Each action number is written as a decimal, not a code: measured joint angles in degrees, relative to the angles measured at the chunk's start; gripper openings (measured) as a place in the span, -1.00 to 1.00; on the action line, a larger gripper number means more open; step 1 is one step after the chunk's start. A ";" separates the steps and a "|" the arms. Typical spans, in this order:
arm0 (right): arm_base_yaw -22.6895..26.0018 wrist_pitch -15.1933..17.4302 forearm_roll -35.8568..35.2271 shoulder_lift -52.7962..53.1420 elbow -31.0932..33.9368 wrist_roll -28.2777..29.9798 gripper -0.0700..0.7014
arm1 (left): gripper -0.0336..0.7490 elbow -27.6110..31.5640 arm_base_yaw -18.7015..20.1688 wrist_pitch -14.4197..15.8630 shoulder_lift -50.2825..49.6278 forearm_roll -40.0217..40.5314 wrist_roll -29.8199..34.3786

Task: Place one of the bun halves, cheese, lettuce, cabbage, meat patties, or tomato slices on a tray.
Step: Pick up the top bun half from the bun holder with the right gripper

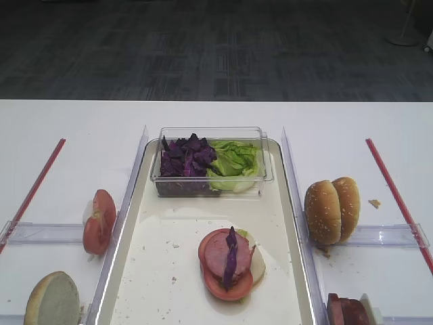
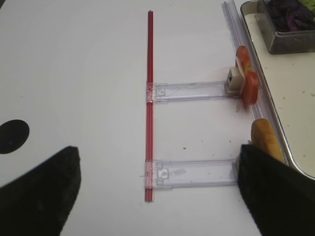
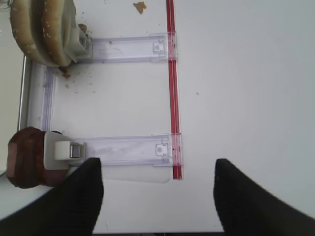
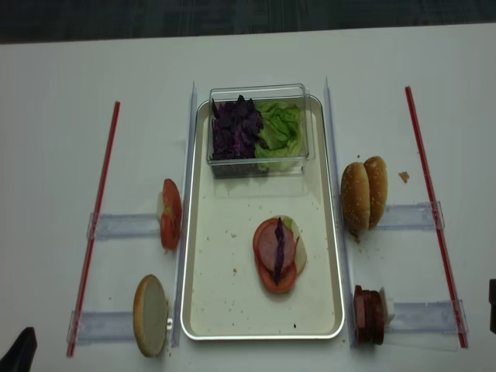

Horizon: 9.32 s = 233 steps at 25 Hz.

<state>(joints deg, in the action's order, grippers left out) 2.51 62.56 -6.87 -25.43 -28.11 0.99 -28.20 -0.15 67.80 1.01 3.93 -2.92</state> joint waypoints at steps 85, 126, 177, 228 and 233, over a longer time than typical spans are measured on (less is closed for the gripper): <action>-24.74 0.18 -1.54 -66.56 -39.29 -17.41 0.48 | 0.61 0.00 0.00 0.00 0.00 0.00 0.00; -24.89 -4.64 -3.71 -77.11 -39.87 -15.22 0.47 | 0.61 0.09 0.00 0.00 0.00 0.00 0.00; -24.99 -4.22 -1.69 -79.89 -39.96 -14.85 -0.16 | 0.61 0.09 0.00 0.00 0.00 0.00 0.00; -24.99 7.14 -3.06 -68.73 -43.28 -15.03 -0.17 | 0.61 0.09 0.00 0.00 0.00 0.00 0.00; -26.32 7.23 -3.27 -67.66 -43.28 -15.16 -0.17 | 0.61 0.09 0.00 0.00 0.00 0.00 0.00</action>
<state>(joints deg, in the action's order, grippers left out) -23.81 69.79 -10.14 -93.09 -71.39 -14.17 -28.11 -0.15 67.80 1.01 3.93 -2.92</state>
